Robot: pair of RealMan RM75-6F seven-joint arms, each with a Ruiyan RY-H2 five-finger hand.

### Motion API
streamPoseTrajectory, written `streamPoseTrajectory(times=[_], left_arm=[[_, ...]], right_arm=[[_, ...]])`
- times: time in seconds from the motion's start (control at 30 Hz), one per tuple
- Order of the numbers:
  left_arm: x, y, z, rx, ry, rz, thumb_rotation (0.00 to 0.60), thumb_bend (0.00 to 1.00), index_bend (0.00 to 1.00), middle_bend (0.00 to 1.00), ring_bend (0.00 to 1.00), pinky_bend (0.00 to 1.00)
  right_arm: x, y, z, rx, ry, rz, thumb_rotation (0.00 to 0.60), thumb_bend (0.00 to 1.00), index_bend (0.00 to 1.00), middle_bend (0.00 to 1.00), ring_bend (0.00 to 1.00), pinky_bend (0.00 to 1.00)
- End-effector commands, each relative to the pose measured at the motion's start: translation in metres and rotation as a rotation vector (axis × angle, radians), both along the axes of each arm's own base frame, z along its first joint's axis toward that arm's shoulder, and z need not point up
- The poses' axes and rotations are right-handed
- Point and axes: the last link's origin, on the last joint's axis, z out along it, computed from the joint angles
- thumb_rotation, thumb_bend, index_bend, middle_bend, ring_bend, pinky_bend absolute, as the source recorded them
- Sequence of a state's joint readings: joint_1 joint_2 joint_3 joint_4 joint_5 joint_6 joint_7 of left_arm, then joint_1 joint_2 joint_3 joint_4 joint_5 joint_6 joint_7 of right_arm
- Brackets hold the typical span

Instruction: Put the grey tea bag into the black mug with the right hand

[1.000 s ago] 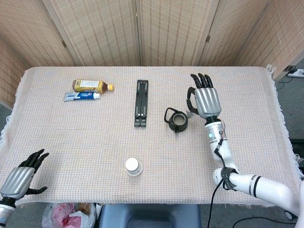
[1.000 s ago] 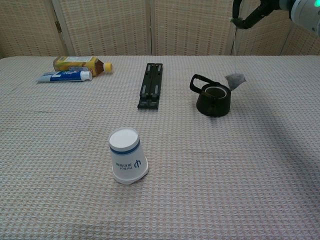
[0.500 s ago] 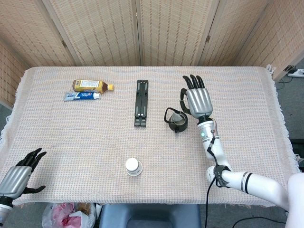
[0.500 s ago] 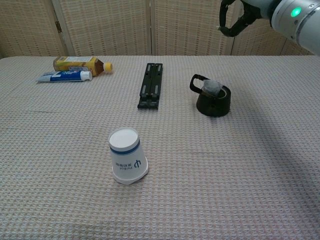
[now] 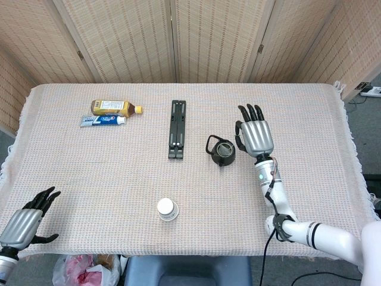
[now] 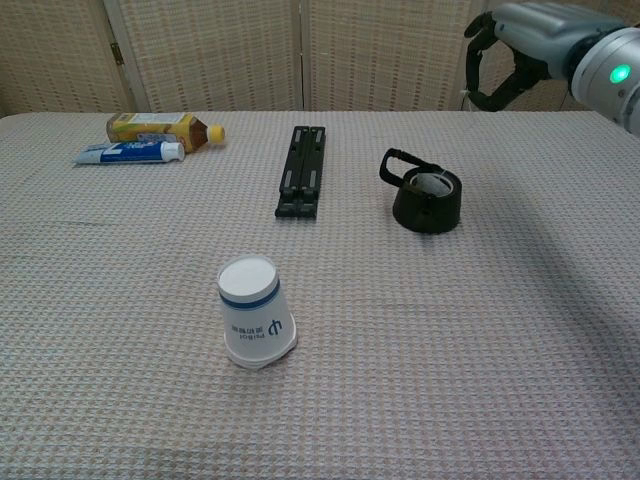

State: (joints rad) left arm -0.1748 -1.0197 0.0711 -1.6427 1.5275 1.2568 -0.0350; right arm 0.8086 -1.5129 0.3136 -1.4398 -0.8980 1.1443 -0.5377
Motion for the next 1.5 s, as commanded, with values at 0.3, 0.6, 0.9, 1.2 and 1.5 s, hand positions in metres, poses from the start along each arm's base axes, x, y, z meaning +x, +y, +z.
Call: streamPoseTrajectory(times=[0.3,0.6,0.9,1.2,1.5], left_arm=[[0.0,0.001,-0.008,-0.014,0.025,0.008,0.6,0.06,0.0,0.0,0.03,0.26],[0.001,0.004,-0.011,-0.019,0.034,0.016,0.6,0.06,0.0,0.0,0.03,0.26],[0.001,0.004,-0.011,-0.017,0.031,0.013,0.6,0.06,0.0,0.0,0.03,0.26],[0.002,0.002,-0.009,-0.01,0.031,0.002,0.6,0.06,0.0,0.0,0.03,0.26],[0.003,0.001,-0.007,-0.005,0.025,-0.001,0.6,0.06,0.0,0.0,0.03,0.26]], right_arm=[[-0.071,0.039,0.001,0.041,0.091,-0.117,0.6,0.31,0.46,0.05,0.0,0.0],[-0.094,0.052,0.011,0.117,0.135,-0.179,0.6,0.21,0.0,0.0,0.0,0.0],[-0.064,0.046,0.029,0.188,0.144,-0.075,0.6,0.53,0.0,0.46,0.17,0.13],[-0.03,0.035,0.032,0.392,0.269,-0.15,0.6,1.0,0.0,0.95,0.74,0.76],[-0.008,0.02,0.012,0.565,0.273,-0.242,0.6,1.0,0.0,0.97,0.77,0.8]])
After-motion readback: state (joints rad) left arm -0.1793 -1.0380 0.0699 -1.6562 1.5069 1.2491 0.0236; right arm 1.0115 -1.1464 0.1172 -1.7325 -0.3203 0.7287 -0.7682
